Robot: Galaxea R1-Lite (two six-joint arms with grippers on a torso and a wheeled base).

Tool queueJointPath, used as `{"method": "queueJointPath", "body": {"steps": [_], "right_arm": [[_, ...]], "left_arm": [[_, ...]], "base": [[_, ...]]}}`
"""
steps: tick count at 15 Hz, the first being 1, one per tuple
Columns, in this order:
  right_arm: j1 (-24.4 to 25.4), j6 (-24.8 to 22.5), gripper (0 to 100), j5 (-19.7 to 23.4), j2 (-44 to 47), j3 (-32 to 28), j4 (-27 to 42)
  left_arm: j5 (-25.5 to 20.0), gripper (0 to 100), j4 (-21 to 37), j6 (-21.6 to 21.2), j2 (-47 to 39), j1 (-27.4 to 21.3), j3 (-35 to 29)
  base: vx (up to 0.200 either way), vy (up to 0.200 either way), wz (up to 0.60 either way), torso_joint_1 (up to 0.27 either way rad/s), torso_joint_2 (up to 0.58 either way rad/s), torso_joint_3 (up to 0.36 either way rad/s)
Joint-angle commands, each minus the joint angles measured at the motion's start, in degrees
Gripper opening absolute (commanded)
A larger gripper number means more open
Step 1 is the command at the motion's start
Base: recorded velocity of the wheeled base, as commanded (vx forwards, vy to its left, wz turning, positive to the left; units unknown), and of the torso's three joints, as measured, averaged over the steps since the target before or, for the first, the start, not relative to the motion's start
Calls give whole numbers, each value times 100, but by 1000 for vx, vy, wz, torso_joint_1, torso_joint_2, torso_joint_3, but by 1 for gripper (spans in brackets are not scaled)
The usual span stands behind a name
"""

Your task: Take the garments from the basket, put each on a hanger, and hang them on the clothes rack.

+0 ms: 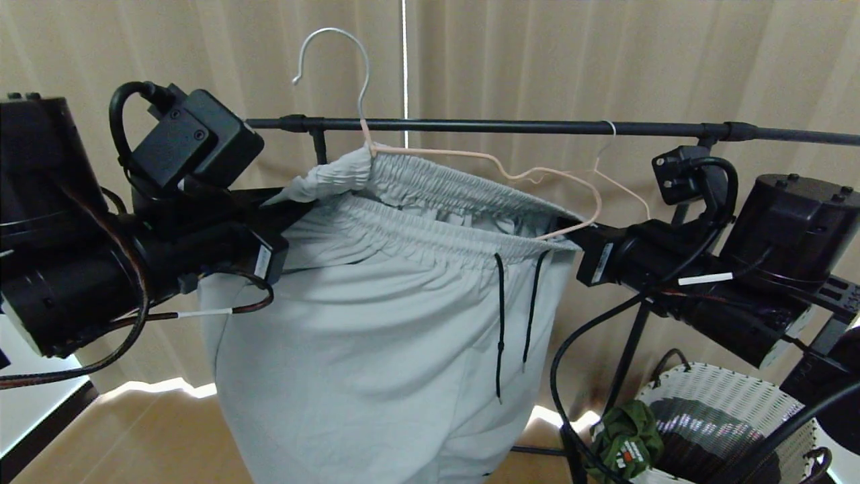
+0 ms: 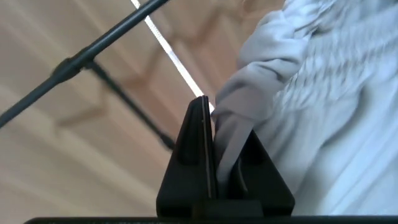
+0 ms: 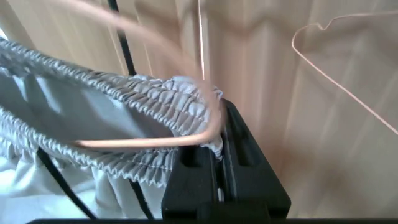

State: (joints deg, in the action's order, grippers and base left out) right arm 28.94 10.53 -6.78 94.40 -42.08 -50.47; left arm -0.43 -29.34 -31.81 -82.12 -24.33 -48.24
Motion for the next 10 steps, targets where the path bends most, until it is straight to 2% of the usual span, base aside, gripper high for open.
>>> {"method": "queueJointPath", "body": {"steps": [1,4,8,10], "right_arm": [[-46,1,0,-8,-1,-11,-7],[-46,-7,0,1,-27,-19,2],[-29,-34,0,10,-115,-19,64],[15,-43,0,10,-203,-134,345]], "left_arm": [[34,0,8,-142,11,218,122],[16,0,-1,-801,64,605,350],[16,0,-1,-1065,108,684,535],[16,0,-1,-1205,108,719,587]], "base": [[0,0,0,0,0,0],[0,0,0,0,0,0],[0,0,0,0,0,0],[0,0,0,0,0,0]]}}
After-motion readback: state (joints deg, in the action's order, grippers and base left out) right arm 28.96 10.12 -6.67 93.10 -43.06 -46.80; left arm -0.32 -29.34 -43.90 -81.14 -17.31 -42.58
